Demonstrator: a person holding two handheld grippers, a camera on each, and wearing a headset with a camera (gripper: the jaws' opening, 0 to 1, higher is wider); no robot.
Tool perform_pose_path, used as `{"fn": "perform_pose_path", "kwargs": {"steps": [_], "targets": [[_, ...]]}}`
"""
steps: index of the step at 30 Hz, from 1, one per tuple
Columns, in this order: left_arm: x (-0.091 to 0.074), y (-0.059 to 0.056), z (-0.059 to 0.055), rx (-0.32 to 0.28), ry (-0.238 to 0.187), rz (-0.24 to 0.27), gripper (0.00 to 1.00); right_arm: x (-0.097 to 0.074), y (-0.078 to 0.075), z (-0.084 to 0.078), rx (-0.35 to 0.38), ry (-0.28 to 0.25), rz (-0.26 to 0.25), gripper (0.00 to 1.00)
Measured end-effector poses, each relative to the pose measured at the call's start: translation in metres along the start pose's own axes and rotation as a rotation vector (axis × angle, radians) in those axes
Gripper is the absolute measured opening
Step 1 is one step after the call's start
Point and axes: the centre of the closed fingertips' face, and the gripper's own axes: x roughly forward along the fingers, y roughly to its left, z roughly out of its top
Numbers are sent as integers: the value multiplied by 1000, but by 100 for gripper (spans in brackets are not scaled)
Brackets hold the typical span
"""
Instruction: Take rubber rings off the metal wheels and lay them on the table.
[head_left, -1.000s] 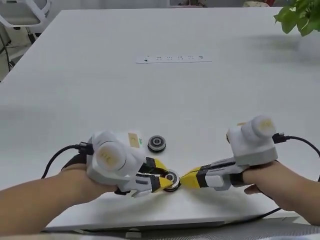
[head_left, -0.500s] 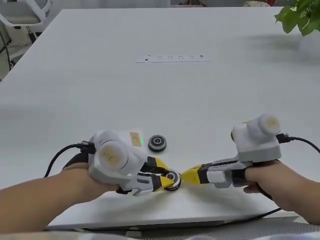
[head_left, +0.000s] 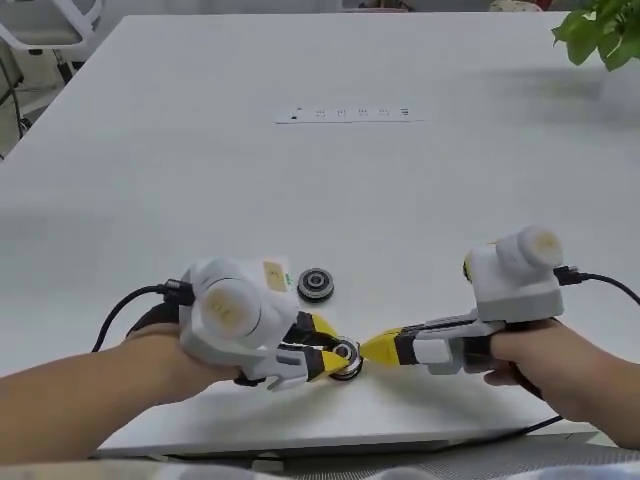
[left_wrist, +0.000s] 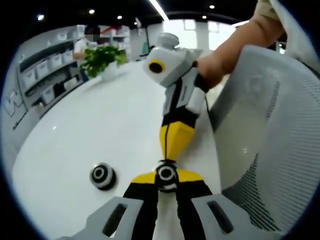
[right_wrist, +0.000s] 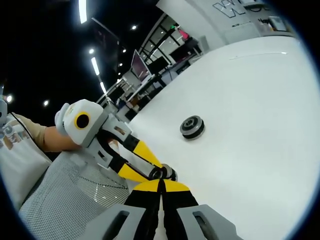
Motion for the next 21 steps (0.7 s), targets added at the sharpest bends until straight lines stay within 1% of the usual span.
{"fn": "perform_pose_path", "kwargs": {"steps": [10,16,18,19,20,21], "targets": [[0,0,0,4,6,0,13,2,3,1,-15,7,13,0],[0,-1,0,5,6,-3,13,4,7,1,-24,10,32,0],[0,-1,0,4,6,-3,13,5,9,2,-31,7,46,0],[0,-1,0,4,5,-3,13,6,14,6,-24,-12,68,0],[0,-1,0,4,5,-3,13,6,19,8,-16,-16,92,0],[1,-1,1,3,5,-1,13,6,17,8,-29,-9,79,0]]}}
